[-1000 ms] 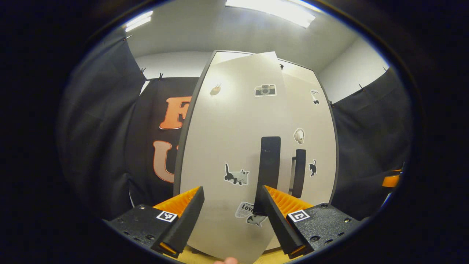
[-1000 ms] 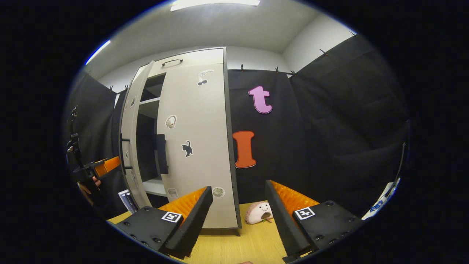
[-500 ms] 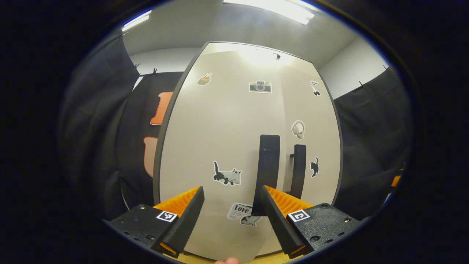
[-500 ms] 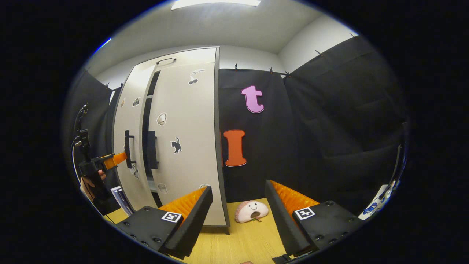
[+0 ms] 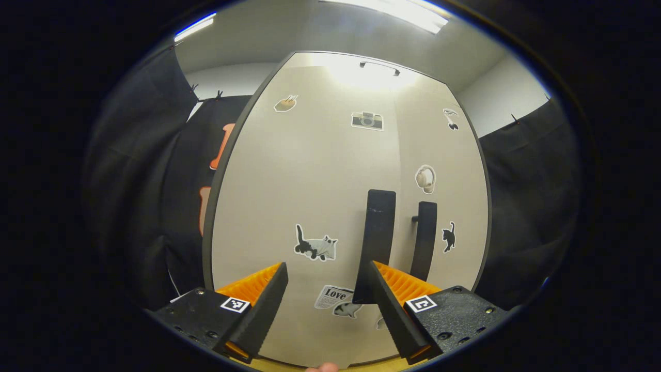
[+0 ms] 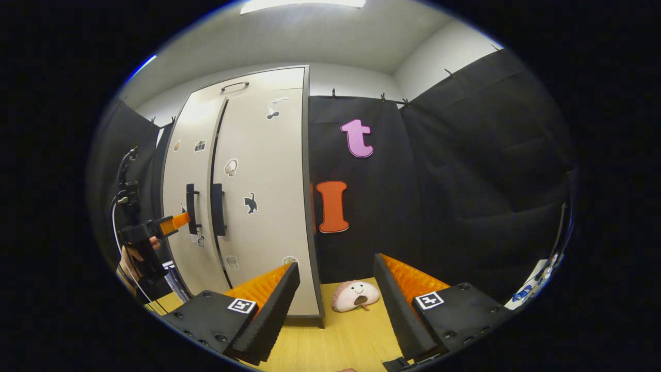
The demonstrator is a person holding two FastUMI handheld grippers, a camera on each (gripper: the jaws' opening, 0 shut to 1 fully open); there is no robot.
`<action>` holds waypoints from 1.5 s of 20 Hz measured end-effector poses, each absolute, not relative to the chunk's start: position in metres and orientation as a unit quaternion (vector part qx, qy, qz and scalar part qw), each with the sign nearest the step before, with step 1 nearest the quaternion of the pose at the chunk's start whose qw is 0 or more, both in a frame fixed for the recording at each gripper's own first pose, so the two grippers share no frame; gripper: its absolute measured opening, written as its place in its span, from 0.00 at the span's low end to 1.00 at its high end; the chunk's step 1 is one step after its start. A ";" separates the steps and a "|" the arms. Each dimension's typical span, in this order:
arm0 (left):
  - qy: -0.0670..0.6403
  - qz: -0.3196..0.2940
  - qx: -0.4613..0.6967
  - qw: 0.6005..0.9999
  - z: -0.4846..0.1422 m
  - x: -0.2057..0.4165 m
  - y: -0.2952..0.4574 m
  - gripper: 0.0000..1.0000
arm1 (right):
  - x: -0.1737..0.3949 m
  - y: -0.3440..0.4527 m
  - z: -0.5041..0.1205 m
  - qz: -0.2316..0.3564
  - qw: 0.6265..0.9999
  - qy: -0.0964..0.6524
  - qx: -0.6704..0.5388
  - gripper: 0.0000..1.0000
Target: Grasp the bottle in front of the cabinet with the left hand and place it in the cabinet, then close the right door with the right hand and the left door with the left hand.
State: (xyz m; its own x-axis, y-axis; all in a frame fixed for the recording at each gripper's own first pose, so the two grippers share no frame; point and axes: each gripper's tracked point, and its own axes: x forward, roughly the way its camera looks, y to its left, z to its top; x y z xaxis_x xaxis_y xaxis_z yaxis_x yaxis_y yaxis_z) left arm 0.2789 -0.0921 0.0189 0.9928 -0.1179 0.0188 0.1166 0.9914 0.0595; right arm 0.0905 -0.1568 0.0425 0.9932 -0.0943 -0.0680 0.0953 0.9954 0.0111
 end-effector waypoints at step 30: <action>0.012 0.024 0.049 0.998 -0.011 0.071 -0.033 0.95 | 0.086 -0.038 -0.013 0.096 0.993 0.061 0.030 0.96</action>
